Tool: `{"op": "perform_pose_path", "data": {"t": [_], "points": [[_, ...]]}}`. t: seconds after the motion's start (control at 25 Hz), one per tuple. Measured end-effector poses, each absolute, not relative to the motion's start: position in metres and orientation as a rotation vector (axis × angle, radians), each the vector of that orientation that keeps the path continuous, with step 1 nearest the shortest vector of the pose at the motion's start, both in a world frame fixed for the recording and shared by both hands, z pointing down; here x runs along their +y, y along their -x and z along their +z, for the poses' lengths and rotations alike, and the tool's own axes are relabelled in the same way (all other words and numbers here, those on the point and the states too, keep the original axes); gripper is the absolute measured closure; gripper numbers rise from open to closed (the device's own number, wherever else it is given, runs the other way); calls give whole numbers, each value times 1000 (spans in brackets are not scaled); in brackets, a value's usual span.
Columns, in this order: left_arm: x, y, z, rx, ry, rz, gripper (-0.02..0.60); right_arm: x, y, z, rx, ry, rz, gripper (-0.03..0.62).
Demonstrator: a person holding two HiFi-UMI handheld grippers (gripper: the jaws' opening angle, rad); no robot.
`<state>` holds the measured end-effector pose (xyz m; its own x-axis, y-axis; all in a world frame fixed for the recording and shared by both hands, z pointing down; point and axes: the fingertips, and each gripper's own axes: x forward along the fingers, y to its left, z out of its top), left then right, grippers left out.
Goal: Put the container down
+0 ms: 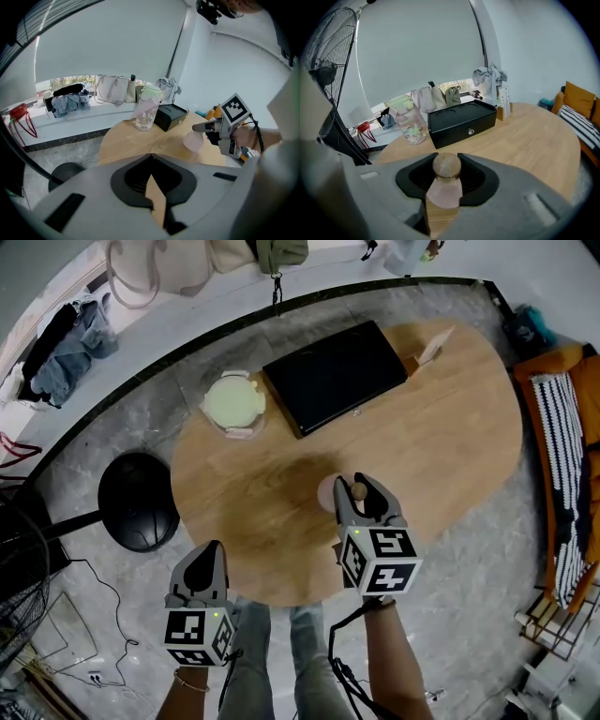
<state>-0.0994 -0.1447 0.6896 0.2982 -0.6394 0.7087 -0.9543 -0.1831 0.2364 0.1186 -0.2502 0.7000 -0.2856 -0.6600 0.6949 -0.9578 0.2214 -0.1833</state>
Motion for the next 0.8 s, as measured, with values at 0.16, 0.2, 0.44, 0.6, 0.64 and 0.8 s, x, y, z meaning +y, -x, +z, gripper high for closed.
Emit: {"op": "perform_pose_path", "data": {"t": [0.16,0.2,0.44,0.6,0.64,0.8], "points": [[-145,97,690,-1415,-1912,615,588,-251,-118,702,-2024,-1484,834,464],[-145,97,690,-1414,-1912,615,588,-251,-118,703,-2024,-1483,834,464],[-145,97,692,-1413,-1911,617,588,-252,-116,707,-2024,-1472,833,464],[-145,96,692,-1412,-1911,618,588,-252,-115,709,-2020,-1461,833,464],[-146,96,691,-1413,-1912,618,588,-251,-115,710,-2019,-1459,835,464],[-146,94,691,-1415,-1915,614,588,-251,-114,711,-2018,-1457,830,464]]}}
